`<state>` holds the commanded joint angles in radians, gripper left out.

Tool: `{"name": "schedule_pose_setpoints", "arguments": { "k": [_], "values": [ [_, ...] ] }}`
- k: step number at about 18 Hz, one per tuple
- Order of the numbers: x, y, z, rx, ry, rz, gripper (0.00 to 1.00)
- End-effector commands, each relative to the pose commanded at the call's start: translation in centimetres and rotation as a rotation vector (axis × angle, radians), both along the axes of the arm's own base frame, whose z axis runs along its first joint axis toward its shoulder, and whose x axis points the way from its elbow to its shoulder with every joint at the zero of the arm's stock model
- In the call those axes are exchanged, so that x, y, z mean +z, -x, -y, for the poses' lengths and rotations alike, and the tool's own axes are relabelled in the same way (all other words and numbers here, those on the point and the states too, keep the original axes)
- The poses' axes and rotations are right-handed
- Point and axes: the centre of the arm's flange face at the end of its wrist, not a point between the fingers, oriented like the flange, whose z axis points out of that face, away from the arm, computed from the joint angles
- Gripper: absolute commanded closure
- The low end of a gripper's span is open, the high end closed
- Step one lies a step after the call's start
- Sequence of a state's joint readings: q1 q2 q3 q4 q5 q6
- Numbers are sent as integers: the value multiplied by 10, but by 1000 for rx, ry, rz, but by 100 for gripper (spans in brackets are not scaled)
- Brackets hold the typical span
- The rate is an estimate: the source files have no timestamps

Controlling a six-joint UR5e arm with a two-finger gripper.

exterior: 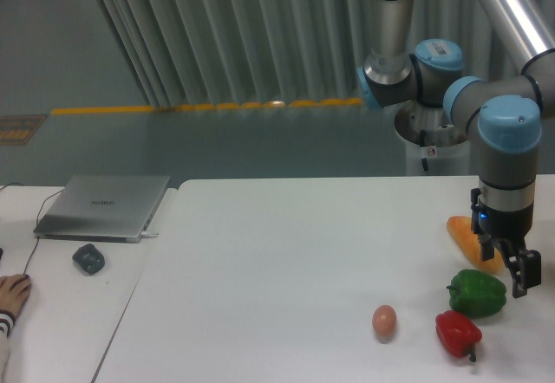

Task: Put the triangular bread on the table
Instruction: 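Lower the held orange triangular bread onto the table and open the gripper, then lift the open gripper up away from the bread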

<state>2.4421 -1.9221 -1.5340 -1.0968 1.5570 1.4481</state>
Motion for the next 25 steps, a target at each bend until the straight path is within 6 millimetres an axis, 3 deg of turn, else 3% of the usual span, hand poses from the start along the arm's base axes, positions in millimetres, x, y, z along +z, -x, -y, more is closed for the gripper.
{"name": "schedule_pose_setpoints", "arguments": {
  "k": [11,14,19,25],
  "values": [
    [3,11,11,8,3,-5,0],
    [6,21,18,28,-2,-9,0],
    [28,46,25,62,-28,-40,0],
    [46,35,19,52,-37,-48,0]
  ]
}}
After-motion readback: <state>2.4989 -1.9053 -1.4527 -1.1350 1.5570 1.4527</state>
